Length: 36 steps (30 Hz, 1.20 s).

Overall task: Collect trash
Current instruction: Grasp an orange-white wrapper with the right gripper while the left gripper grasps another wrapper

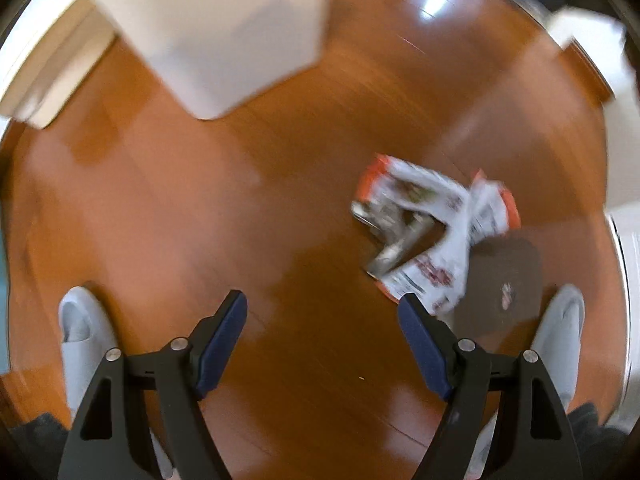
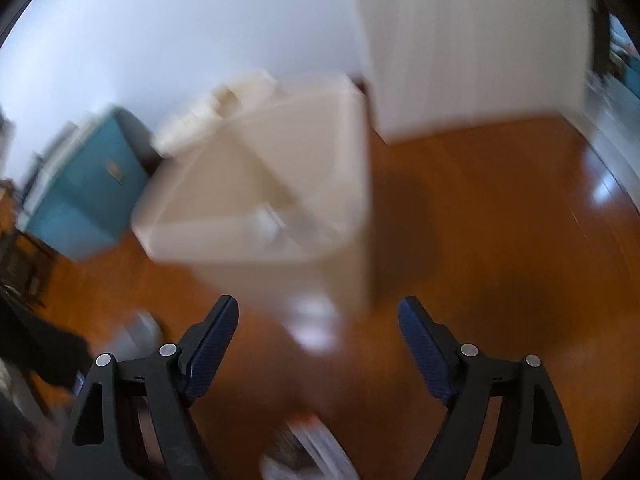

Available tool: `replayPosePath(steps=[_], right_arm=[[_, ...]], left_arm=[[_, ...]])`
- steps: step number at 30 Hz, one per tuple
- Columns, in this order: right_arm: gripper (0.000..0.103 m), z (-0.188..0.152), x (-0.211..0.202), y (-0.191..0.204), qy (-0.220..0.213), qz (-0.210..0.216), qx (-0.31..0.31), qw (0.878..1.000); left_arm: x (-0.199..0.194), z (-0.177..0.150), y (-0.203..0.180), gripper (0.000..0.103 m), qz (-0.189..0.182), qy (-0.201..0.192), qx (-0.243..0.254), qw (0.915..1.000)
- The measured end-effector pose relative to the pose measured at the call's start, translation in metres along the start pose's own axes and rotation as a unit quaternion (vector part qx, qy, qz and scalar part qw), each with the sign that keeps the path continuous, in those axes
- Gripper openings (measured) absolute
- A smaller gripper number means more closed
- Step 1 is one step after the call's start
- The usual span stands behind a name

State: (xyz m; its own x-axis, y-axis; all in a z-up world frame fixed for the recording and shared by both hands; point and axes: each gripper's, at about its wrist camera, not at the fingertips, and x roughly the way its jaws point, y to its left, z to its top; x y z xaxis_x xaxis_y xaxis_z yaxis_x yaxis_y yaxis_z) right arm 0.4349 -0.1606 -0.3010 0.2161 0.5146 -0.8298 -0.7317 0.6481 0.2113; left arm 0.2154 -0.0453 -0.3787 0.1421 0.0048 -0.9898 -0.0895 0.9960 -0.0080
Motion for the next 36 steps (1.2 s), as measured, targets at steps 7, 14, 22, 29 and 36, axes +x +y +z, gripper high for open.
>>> replayPosePath(steps=[7, 14, 22, 29, 36], right_arm=[[0.078, -0.094, 0.107, 0.007, 0.203, 0.060, -0.104, 0.972], [0.060, -0.096, 0.182, 0.036, 0.284, 0.048, -0.169, 0.943], [0.015, -0.065, 0.151, -0.002, 0.218, 0.050, -0.062, 0.973], [0.015, -0.083, 0.112, -0.060, 0.152, 0.027, 0.086, 0.984], [0.015, -0.106, 0.106, -0.076, 0.121, 0.018, 0.148, 0.981]], left_arm=[[0.013, -0.013, -0.026, 0.078, 0.013, 0.036, 0.018, 0.9991], [0.008, -0.007, -0.036, 0.078, 0.018, 0.026, 0.029, 0.9991], [0.010, 0.005, -0.039, 0.078, -0.002, 0.003, 0.048, 0.9988], [0.045, 0.045, -0.080, 0.078, -0.036, -0.010, 0.166, 0.9854], [0.069, 0.070, -0.106, 0.082, -0.048, 0.018, 0.221, 0.9739]])
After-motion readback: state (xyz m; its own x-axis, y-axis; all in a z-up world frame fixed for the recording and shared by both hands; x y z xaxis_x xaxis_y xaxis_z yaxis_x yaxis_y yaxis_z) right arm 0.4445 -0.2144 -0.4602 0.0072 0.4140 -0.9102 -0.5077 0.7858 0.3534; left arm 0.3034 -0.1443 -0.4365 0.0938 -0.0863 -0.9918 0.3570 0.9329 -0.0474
